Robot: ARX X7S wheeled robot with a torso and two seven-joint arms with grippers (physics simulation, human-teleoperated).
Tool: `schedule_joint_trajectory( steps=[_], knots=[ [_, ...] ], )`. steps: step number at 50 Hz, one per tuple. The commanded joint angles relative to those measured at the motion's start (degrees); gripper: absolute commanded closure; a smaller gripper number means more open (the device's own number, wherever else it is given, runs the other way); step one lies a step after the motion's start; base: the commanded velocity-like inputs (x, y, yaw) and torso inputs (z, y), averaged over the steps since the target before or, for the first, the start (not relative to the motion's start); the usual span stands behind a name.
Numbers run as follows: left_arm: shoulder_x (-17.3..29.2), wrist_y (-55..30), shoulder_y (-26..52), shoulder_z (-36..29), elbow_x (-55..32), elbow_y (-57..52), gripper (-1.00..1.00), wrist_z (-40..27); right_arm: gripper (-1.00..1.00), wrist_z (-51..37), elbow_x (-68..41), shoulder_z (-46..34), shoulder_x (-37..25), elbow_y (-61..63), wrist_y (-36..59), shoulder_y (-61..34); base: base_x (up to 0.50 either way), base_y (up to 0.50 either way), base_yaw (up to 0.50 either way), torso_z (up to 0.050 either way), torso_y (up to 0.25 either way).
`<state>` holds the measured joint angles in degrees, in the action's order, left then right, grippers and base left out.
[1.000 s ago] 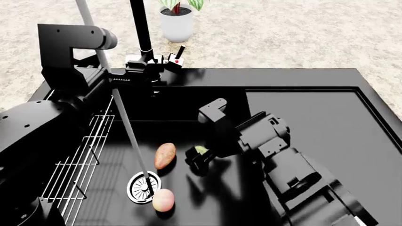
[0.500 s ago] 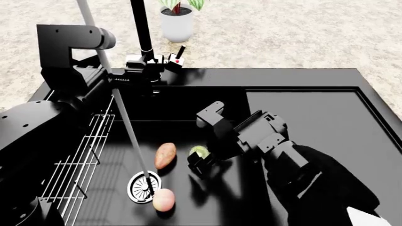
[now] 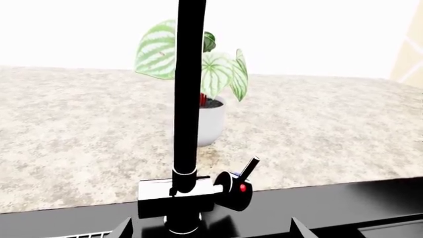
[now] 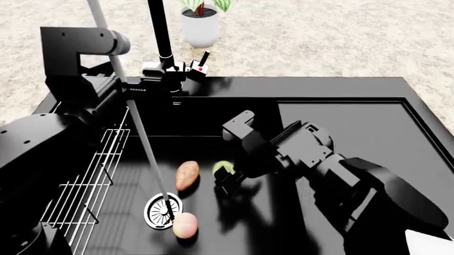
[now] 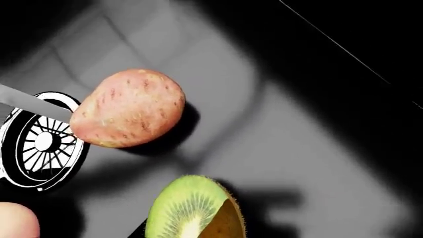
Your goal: Pick the apricots and kiwis from the sink and place them in one bowl. Place the sweet potato in the other bowl. Then turn off the sink faucet.
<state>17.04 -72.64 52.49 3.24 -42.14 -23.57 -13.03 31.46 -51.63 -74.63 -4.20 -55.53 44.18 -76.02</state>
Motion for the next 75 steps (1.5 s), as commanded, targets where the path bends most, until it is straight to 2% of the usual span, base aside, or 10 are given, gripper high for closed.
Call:
schedule_joint_trajectory(
  steps=[1,12,23,28,38,45,61,75],
  knots=[
    [0.1,-1.5,0.2,1.4,-1.7,-1.1,-1.0,-0.8,1.0,-9.4,-6.1,2.7,-8.0,18.7,6.2,-3.9,0.0,0.0,0.0,0.0,0.0],
    [1.2,-4.6,-0.7,2.7,-5.6,-5.1,-1.0,-0.2,1.0,-18.7,-11.4,7.6,-13.1,32.2,10.4,-5.3,0.0,0.0,0.0,0.0,0.0],
    [2.1,-14.2,2.0,4.7,-13.9,-10.2,-1.0,-1.5,1.0,-29.7,-18.0,13.0,-19.7,44.9,14.1,-4.3,0.0,0.0,0.0,0.0,0.0],
    [5.2,-16.5,3.7,0.2,-15.3,-11.6,-1.0,-2.1,1.0,-35.2,-20.9,15.5,-22.8,47.7,15.5,-3.5,0.0,0.0,0.0,0.0,0.0],
    [10.5,-16.7,12.1,-8.9,-34.3,-5.5,-1.0,-15.5,1.0,-47.2,-27.2,21.1,-29.6,55.3,20.2,-7.3,0.0,0.0,0.0,0.0,0.0],
    [12.9,-16.4,15.1,-16.4,-39.0,-2.0,-1.0,-16.3,1.0,-53.3,-31.1,23.8,-32.5,59.6,22.4,-9.6,0.0,0.0,0.0,0.0,0.0],
    [16.9,-15.1,14.3,-25.5,-52.3,1.5,-1.0,-19.1,1.0,-57.5,-32.7,25.4,-34.7,63.2,23.2,-11.6,0.0,0.0,0.0,0.0,0.0],
    [19.8,-14.5,12.7,-31.8,-56.6,2.7,-1.0,-19.0,1.0,-56.9,-32.1,25.0,-35.0,63.4,22.7,-11.3,0.0,0.0,0.0,0.0,-0.001]
  ],
)
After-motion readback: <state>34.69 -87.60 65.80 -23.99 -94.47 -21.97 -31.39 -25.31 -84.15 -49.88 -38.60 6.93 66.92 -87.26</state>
